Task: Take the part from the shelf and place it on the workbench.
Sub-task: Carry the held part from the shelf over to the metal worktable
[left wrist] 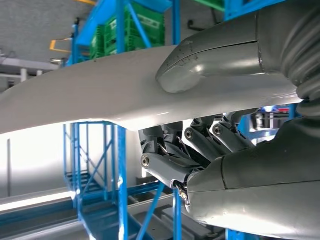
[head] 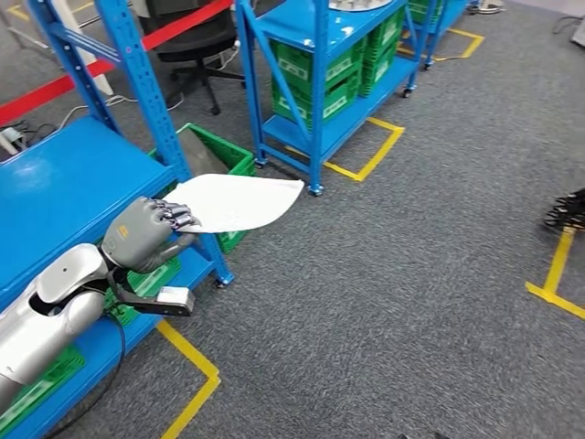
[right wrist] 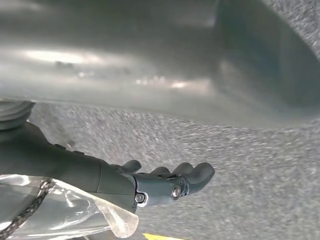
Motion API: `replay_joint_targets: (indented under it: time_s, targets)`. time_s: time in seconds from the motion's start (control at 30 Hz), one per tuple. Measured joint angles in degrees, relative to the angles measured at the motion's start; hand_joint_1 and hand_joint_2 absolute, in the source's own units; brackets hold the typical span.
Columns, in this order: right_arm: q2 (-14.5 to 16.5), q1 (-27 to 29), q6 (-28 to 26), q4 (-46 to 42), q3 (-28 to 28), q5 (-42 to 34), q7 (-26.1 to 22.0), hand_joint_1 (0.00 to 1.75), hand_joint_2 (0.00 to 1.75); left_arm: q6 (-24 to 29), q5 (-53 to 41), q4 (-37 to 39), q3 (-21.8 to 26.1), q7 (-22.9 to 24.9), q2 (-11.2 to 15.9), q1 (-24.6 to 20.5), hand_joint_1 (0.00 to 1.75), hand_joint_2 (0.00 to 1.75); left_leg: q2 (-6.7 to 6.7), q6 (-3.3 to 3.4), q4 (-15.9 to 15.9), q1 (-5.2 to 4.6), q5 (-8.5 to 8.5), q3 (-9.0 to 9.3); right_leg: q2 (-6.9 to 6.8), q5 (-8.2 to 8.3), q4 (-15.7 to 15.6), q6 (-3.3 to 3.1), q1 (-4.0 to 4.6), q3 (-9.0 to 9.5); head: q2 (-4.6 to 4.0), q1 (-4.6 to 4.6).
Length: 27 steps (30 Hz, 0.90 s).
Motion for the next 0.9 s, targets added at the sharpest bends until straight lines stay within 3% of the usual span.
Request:
replay_joint_targets:
  time_s: [0.07,0.13,0.2,0.27,0.33,0.37,0.4,0.47,0.53,0.57,0.63,0.67,0.73,0.8,0.83,0.87,0.9]
  targets:
    - [-0.02,-0.01,-0.15,-0.01,-0.19,0.0,0.02,0.0,0.0,-0.24,-0.01,0.02,0.08,-0.03,-0.03,-0.21,1.75,1.75,-1.7,0.26,-3.44,0.08,0.59,1.36,1.31,0.29,0.24,0.74,-0.14,-0.79,0.0,-0.01]
    - [-0.16,0.23,-0.4,0.0,-0.42,-0.09,0.23,0.0,0.0,-0.33,-0.01,0.03,0.1,-0.09,-0.35,-0.48,1.75,1.75,-0.77,0.77,-3.92,-0.01,0.68,1.26,2.33,0.73,0.14,1.61,-0.37,-1.64,0.0,0.0]
    - [-0.36,0.44,-0.62,0.01,-0.81,-0.52,0.39,0.0,0.0,-0.26,-0.05,0.04,0.1,-0.16,-0.91,-0.8,1.75,1.75,0.64,1.52,-4.47,0.04,1.16,1.28,0.33,-0.16,1.5,2.18,-0.32,-2.89,0.0,0.16]
    - [-0.56,0.27,-0.82,-0.01,-1.34,-1.18,0.35,0.0,0.0,-0.14,-0.26,0.13,0.07,-0.19,-1.34,-0.98,1.75,1.75,2.19,1.96,-4.71,-0.1,1.39,1.25,-3.3,-3.42,7.38,2.63,-0.23,-5.88,0.0,0.32]
    - [-0.78,0.17,-1.03,-0.01,-1.9,-1.79,0.25,0.0,0.0,-0.06,-0.54,0.27,0.02,-0.19,-1.57,-0.96,1.75,1.75,3.81,2.06,-4.68,-0.28,1.39,1.13,-4.68,-6.56,15.02,3.07,-0.35,-9.38,0.0,0.38]
    - [-0.89,0.26,-1.1,-0.01,-2.2,-2.09,0.08,0.0,0.0,-0.04,-0.65,0.32,-0.01,-0.19,-1.67,-0.93,1.75,1.75,4.62,2.08,-4.67,-0.32,1.37,1.1,-4.82,-6.89,16.78,3.19,-0.4,-10.07,0.0,0.38]
    - [-0.96,0.39,-1.12,-0.01,-2.52,-2.45,-0.23,0.0,0.0,-0.03,-0.71,0.34,-0.01,-0.17,-1.74,-0.91,1.75,1.75,5.36,2.07,-4.66,-0.33,1.36,1.09,-4.97,-6.15,16.12,3.24,-0.43,-9.51,0.0,0.39]
    - [-1.08,0.54,-1.17,-0.01,-3.15,-3.11,-1.01,0.0,0.0,-0.07,-0.89,0.32,0.03,-0.11,-1.78,-0.9,1.75,1.75,6.71,1.9,-4.65,-0.38,1.25,1.19,-6.43,-2.89,8.79,3.07,-0.36,-5.2,0.0,0.39]
    - [-1.13,0.41,-1.26,-0.01,-3.73,-3.57,-1.47,0.0,0.0,-0.24,-1.06,0.25,0.18,-0.03,-1.59,-0.95,1.75,1.75,7.91,1.45,-4.53,-0.7,1.0,1.29,-8.71,-0.94,1.76,2.41,0.09,-1.0,0.0,0.33]
    - [-1.13,0.38,-1.31,-0.01,-3.97,-3.74,-1.56,0.0,0.0,-0.39,-1.08,0.22,0.26,-0.01,-1.44,-1.02,1.75,1.75,8.47,1.2,-4.48,-0.86,0.9,1.35,-9.32,-0.74,0.23,2.0,0.3,-0.12,0.0,0.27]
    - [-1.13,0.54,-1.38,-0.01,-4.4,-4.01,-1.76,0.0,0.0,-0.8,-0.97,0.17,0.41,0.01,-1.26,-1.2,1.75,1.75,9.58,0.71,-4.43,-0.92,0.81,1.48,-8.28,-0.65,-0.08,1.23,0.47,-0.22,0.0,0.17]
    - [-1.1,0.66,-1.42,-0.01,-4.56,-4.06,-1.9,0.0,0.0,-1.01,-0.91,0.13,0.48,0.01,-1.22,-1.3,1.75,1.75,9.25,0.4,-3.89,-0.81,0.51,1.33,-7.68,-0.52,-0.17,0.91,0.4,-0.26,0.0,0.16]
    - [-1.03,0.67,-1.5,0.01,-4.84,-4.07,-2.04,0.0,0.0,-1.38,-0.79,0.0,0.62,-0.01,-1.14,-1.49,1.75,1.75,6.54,-0.12,-0.48,-0.51,-1.59,-0.1,-6.45,-0.22,-0.42,0.24,0.13,-0.18,0.0,0.07]
    - [-1.0,0.51,-1.56,0.03,-5.04,-4.03,-1.88,0.0,0.0,-1.72,-0.67,-0.06,0.68,-0.02,-1.03,-1.65,1.75,1.75,3.57,-0.32,6.65,-0.32,-5.45,-3.36,-5.06,-0.14,-0.46,-0.11,0.0,-0.15,0.0,-0.08]
    - [-1.0,0.48,-1.61,0.03,-5.16,-4.01,-1.81,0.0,0.0,-1.84,-0.64,-0.06,0.66,-0.02,-1.05,-1.7,1.75,1.75,3.11,-0.35,10.06,-0.31,-6.89,-4.95,-4.25,-0.13,-0.44,-0.18,0.03,-0.15,0.0,-0.13]
    - [-1.01,0.52,-1.7,0.03,-5.27,-3.99,-1.79,0.0,0.0,-1.93,-0.64,-0.05,0.63,-0.02,-1.15,-1.72,1.75,1.75,2.95,-0.34,12.11,-0.31,-7.31,-5.92,-3.4,-0.11,-0.4,-0.2,0.08,-0.15,0.0,-0.14]
    - [-1.01,0.59,-1.8,0.03,-5.37,-3.99,-1.8,0.0,0.0,-1.96,-0.66,-0.05,0.6,-0.02,-1.28,-1.74,1.75,1.75,2.89,-0.27,11.99,-0.31,-6.47,-5.92,-2.53,-0.1,-0.31,-0.2,0.11,-0.15,0.0,-0.13]
